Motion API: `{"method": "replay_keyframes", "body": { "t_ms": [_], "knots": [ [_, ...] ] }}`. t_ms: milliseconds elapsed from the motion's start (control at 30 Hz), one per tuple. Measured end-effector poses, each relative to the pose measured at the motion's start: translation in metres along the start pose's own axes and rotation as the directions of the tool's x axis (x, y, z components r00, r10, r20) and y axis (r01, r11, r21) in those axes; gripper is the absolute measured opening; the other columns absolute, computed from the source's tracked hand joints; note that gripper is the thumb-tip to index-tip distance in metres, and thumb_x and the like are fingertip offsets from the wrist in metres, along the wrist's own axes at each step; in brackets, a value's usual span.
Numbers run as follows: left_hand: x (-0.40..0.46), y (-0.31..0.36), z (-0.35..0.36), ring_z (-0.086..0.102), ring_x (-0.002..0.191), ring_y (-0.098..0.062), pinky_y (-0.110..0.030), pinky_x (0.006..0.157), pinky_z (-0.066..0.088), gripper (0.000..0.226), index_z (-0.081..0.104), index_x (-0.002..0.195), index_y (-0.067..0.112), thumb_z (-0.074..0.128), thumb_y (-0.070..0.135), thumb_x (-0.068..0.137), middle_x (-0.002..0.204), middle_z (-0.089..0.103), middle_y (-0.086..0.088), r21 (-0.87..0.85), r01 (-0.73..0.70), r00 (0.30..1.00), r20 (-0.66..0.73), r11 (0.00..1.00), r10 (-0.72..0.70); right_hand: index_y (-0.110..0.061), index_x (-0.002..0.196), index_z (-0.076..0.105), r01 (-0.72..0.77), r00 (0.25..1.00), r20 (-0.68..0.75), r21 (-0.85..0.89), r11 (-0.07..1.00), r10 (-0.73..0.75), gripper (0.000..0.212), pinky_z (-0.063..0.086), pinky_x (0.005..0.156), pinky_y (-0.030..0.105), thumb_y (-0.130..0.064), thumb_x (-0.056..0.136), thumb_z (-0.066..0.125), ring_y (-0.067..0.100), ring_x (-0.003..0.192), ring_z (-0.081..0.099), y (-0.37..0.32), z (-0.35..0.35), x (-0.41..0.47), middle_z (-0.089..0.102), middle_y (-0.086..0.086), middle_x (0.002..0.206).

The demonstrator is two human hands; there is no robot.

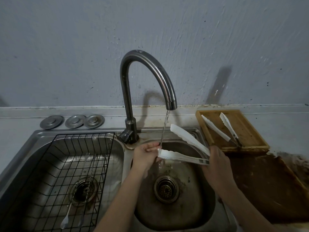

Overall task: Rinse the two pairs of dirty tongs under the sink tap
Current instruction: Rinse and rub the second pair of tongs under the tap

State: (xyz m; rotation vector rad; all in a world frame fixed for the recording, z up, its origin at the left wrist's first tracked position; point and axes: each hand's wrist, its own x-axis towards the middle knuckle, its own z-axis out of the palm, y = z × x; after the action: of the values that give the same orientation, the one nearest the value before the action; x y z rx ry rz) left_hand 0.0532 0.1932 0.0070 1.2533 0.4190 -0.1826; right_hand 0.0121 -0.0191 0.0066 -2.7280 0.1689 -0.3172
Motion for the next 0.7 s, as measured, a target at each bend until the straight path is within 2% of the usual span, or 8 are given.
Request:
{"method": "replay_keyframes", "body": {
  "t_ms": [100,167,267,333,400,567,633,700],
  "knots": [
    [0.001,0.001,0.003,0.066,0.064,-0.013,-0.025,0.061,0.058,0.025,0.069,0.083,0.008,0.066,-0.015,0.074,0.068,0.070,-0.001,0.065,-0.041,0.998,-0.047,0.997,0.044,-0.012,0.099,0.050,-0.025,1.000,0.018,0.060,0.998,0.024,0.031,0.052,0.079,0.038,-0.008,0.076,0.070,0.019,0.089,0.054,0.000,0.003,-0.001,0.054,0.003,0.093],
    [0.000,0.004,0.002,0.062,0.065,-0.013,-0.024,0.068,0.056,0.024,0.069,0.084,0.005,0.070,-0.014,0.070,0.068,0.067,-0.004,0.135,-0.097,0.992,-0.073,0.986,0.107,-0.015,0.094,0.049,0.004,1.000,0.003,0.092,0.996,-0.004,0.024,0.049,0.071,0.033,-0.009,0.079,0.067,0.017,0.085,0.051,-0.001,0.005,-0.003,0.050,0.000,0.088],
    [-0.003,0.008,0.000,0.059,0.053,-0.005,-0.015,0.053,0.051,0.026,0.068,0.072,0.015,0.078,-0.008,0.064,0.061,0.064,0.001,0.263,-0.184,0.972,-0.095,0.947,0.216,-0.021,0.084,0.043,0.041,0.999,-0.012,0.114,0.993,-0.039,0.023,0.039,0.064,0.027,-0.009,0.081,0.063,0.012,0.076,0.045,-0.003,0.010,-0.006,0.046,-0.004,0.082],
    [-0.006,0.010,0.000,0.058,0.054,-0.007,-0.019,0.056,0.051,0.027,0.066,0.069,0.017,0.080,-0.005,0.063,0.063,0.065,0.000,0.317,-0.205,0.962,-0.108,0.926,0.250,-0.024,0.082,0.039,0.013,1.000,0.023,0.162,0.987,-0.017,0.027,0.044,0.063,0.029,-0.009,0.082,0.062,0.014,0.075,0.050,-0.004,0.013,-0.006,0.046,-0.005,0.080],
    [-0.007,0.010,0.000,0.059,0.062,-0.015,-0.027,0.063,0.053,0.027,0.066,0.075,0.015,0.079,-0.005,0.064,0.070,0.066,-0.005,0.308,-0.201,0.965,-0.101,0.930,0.242,-0.025,0.083,0.037,-0.004,0.999,0.047,0.178,0.984,-0.005,0.030,0.048,0.065,0.032,-0.010,0.081,0.063,0.016,0.077,0.051,-0.006,0.015,-0.005,0.045,-0.006,0.080],
    [-0.007,0.016,0.001,0.063,0.070,-0.014,-0.023,0.070,0.053,0.022,0.065,0.097,-0.002,0.067,-0.011,0.076,0.073,0.067,-0.005,0.193,-0.210,0.977,-0.001,0.958,0.214,-0.028,0.084,0.036,-0.028,0.994,0.105,0.204,0.979,0.006,0.033,0.049,0.067,0.035,-0.013,0.078,0.064,0.017,0.080,0.052,-0.006,0.018,-0.003,0.041,-0.013,0.078],
    [-0.007,0.019,-0.001,0.064,0.076,-0.013,-0.020,0.070,0.054,0.018,0.064,0.103,-0.004,0.056,-0.008,0.087,0.081,0.068,-0.006,0.150,-0.194,0.979,0.091,0.969,0.182,-0.032,0.086,0.035,-0.042,0.986,0.166,0.180,0.983,0.011,0.037,0.049,0.063,0.029,-0.018,0.075,0.067,0.012,0.078,0.051,-0.004,0.020,-0.003,0.039,-0.017,0.078],
    [-0.007,0.021,-0.005,0.061,0.080,-0.013,-0.019,0.070,0.053,0.020,0.065,0.101,0.003,0.048,-0.002,0.093,0.087,0.068,-0.006,0.133,-0.176,0.971,0.184,0.975,0.150,-0.035,0.092,0.032,-0.057,0.967,0.255,0.192,0.980,0.006,0.045,0.042,0.056,0.017,-0.026,0.072,0.071,0.004,0.074,0.050,-0.005,0.023,-0.005,0.043,-0.018,0.081]
  ]
}}
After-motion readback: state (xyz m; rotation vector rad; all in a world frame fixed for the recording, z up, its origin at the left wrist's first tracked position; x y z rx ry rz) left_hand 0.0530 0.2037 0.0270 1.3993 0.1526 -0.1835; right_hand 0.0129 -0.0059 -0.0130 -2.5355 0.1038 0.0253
